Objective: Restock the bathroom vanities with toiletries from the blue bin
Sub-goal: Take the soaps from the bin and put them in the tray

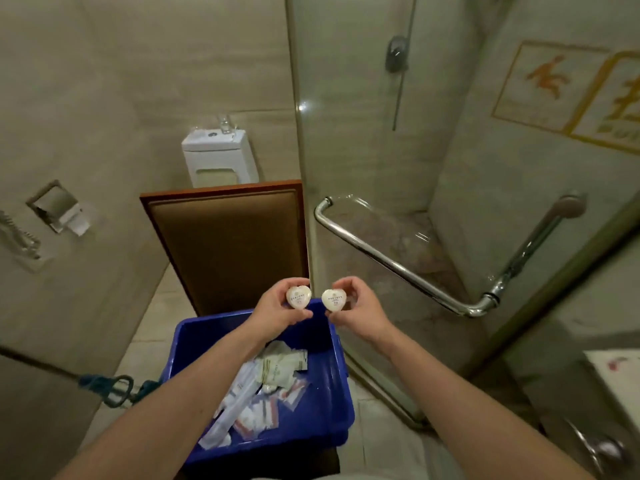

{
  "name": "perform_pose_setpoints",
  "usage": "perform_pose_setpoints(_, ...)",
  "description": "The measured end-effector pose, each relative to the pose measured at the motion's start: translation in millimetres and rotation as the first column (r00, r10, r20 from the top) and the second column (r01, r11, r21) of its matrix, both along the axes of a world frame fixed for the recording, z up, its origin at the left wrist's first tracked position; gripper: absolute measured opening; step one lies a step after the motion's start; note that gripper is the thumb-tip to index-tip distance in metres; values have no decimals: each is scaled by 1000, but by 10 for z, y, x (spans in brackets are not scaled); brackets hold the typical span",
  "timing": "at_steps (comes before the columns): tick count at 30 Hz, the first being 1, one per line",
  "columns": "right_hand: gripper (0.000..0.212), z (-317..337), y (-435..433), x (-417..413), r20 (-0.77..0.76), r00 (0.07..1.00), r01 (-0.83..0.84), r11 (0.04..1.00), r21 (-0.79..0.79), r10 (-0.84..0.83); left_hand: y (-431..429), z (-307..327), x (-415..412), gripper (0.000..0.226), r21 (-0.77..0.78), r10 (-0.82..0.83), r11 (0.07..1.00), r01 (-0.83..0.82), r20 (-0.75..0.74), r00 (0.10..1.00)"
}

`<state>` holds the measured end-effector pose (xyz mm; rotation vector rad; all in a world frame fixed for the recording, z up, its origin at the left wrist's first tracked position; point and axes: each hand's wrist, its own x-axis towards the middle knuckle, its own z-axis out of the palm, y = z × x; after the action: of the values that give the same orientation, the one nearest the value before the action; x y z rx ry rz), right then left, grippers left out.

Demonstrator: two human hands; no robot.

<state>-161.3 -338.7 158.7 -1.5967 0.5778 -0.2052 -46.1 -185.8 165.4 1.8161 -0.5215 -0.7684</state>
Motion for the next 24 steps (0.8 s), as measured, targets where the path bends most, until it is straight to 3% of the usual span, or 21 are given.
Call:
perform_pose_setpoints(6, 50, -38, 287, -381, 17, 974, 226, 972, -68, -225, 1, -55, -94, 60, -5, -241, 971, 241, 5, 971)
perform_pose_setpoints(12, 52, -163, 591, -994, 16, 891, 454, 885, -108, -455, -21, -200, -433, 58, -24, -472, 881, 472, -31, 881)
perform_pose_setpoints(24, 50, 1, 1143, -2631, 9, 590, 807, 590, -16, -807, -314, -160, -1808, 55, -104, -787, 617, 780, -112, 607)
